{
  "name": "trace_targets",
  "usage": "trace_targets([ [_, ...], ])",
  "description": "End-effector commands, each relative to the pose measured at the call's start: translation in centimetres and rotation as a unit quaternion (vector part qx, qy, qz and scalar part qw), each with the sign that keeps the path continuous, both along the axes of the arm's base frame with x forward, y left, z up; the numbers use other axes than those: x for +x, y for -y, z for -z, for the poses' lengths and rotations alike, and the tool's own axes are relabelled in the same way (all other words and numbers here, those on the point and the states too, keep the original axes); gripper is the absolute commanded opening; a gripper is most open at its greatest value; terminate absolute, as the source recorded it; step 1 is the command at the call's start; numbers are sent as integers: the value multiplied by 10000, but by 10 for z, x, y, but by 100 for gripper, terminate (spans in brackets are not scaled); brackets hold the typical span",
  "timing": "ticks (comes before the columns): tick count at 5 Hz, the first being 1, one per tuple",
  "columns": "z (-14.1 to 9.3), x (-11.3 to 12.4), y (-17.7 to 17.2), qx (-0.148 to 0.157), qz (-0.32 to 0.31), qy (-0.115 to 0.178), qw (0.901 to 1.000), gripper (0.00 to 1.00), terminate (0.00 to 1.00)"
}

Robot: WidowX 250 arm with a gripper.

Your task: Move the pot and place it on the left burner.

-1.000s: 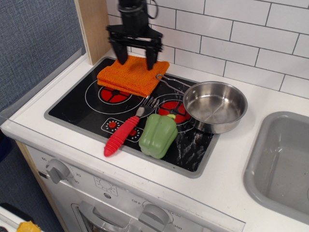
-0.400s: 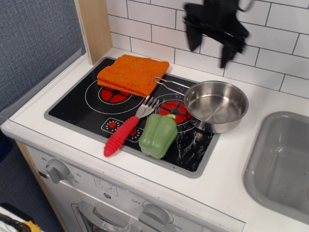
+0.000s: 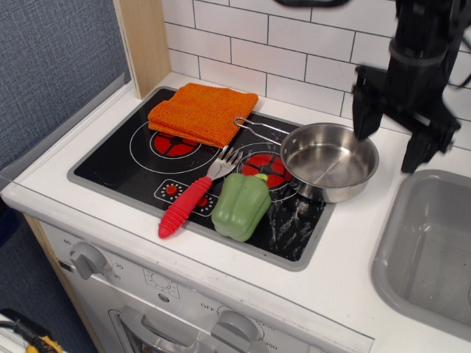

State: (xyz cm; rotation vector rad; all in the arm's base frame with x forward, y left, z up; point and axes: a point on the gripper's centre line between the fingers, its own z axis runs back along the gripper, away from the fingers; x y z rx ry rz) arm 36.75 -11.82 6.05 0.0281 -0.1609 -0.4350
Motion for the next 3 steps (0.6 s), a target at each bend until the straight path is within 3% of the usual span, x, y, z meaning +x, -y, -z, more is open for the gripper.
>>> trace_targets([
  [1,26,8,-6,396,-215,-298,9985,100,0],
  [2,37,9,-6,570,-324,-459,9968,100,0],
  [3,38,9,-4,567,-283,-442,9970,0,0],
])
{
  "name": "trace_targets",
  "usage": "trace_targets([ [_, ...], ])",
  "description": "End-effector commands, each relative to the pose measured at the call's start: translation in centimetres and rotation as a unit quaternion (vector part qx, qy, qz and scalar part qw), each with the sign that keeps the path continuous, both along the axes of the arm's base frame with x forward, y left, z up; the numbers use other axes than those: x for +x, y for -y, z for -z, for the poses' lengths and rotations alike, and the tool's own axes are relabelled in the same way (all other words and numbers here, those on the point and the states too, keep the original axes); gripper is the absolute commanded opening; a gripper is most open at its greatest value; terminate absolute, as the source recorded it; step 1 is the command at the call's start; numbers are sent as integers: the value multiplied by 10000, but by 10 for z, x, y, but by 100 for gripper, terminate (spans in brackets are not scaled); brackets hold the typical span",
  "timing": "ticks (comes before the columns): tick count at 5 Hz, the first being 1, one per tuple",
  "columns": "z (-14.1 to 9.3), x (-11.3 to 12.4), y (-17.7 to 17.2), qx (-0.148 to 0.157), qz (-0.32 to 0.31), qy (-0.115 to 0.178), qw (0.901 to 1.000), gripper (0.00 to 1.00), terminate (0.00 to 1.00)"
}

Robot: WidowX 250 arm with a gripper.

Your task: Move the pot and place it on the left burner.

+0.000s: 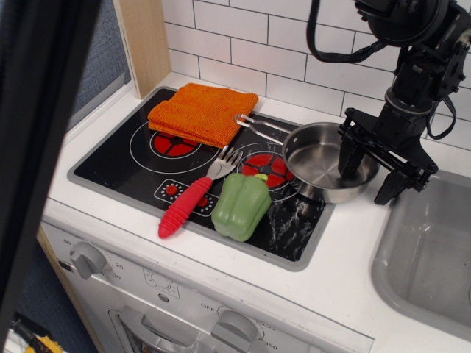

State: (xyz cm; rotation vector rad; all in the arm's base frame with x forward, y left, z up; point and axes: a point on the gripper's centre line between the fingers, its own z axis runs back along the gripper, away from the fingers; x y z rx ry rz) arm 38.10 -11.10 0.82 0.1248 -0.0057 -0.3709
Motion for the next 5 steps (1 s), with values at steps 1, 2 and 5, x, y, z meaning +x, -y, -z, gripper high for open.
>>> trace_targets([
  [1,-19,-6,5,-35,130,289,9995,0,0],
  [2,-28,-7,9,-63,149,451,9988,0,0],
  [5,-115,-11,-12,-569,-862,1407,9846,0,0],
])
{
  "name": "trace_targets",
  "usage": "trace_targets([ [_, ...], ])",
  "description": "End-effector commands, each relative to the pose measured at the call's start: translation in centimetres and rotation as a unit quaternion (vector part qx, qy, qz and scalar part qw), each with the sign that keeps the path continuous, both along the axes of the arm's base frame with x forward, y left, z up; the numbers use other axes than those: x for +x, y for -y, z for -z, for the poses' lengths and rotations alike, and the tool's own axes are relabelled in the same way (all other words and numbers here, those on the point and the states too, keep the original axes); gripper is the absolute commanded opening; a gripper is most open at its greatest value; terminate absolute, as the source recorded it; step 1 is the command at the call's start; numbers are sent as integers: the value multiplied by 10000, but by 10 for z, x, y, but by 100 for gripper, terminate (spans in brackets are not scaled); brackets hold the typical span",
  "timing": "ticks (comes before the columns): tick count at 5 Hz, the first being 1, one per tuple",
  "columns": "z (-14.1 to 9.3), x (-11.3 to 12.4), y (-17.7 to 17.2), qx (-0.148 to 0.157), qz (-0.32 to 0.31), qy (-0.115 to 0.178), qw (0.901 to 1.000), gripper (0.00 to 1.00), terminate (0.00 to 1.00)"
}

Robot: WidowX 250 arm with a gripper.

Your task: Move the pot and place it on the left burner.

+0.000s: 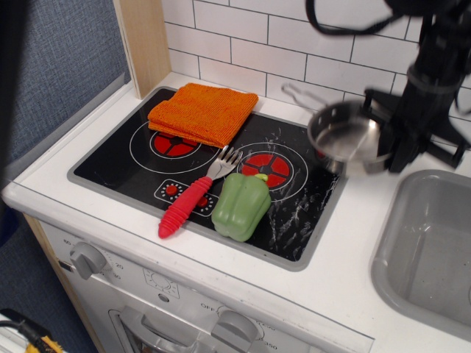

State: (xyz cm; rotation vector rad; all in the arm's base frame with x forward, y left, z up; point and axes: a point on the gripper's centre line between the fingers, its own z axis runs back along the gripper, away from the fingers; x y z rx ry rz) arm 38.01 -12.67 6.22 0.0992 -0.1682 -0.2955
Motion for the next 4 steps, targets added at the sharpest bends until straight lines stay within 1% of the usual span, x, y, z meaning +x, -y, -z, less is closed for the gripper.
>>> trace_targets([
  [1,-69,-22,-67,-209,-1123,703,9910,0,0],
  [2,-66,-36,-112,199,-1623,603,9847,0,0],
  [3,-60,-54,-152,401,-2101,447,9758,0,0],
  [4,-51,-72,-185,738,-2375,307,9681,0,0],
])
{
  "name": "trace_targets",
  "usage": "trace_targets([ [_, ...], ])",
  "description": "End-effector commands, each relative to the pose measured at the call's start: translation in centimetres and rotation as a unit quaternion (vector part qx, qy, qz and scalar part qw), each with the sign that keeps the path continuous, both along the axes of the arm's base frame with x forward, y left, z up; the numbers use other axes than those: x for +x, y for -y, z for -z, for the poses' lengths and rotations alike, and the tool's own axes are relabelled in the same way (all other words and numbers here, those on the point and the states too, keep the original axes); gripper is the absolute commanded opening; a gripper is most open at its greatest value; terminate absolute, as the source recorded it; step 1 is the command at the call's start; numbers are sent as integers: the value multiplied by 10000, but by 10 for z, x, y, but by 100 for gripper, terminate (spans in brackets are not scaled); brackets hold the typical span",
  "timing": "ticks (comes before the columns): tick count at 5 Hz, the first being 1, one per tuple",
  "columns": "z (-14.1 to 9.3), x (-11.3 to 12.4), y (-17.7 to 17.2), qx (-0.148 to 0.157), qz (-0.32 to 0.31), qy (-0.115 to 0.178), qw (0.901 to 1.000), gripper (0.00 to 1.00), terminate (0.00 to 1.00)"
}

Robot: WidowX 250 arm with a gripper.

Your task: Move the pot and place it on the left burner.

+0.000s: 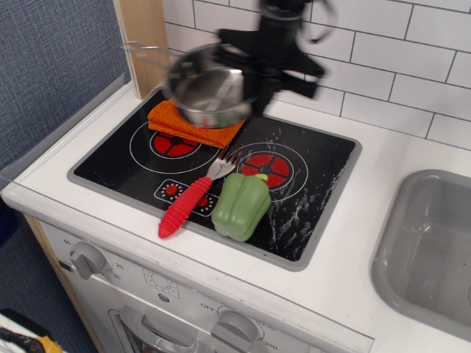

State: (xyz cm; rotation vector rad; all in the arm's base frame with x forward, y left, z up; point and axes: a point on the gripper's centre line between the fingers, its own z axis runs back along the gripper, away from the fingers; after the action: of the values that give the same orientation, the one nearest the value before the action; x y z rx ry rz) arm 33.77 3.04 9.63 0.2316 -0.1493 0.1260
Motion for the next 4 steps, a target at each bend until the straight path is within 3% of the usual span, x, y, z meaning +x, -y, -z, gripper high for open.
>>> trace_targets([
  [1,-2,-48,-56,268,-513,-69,9983,0,0],
  [3,28,-62,-72,242,-216,-565,9979,0,0],
  [4,38,-59,-69,456,22,-869,9952,0,0],
])
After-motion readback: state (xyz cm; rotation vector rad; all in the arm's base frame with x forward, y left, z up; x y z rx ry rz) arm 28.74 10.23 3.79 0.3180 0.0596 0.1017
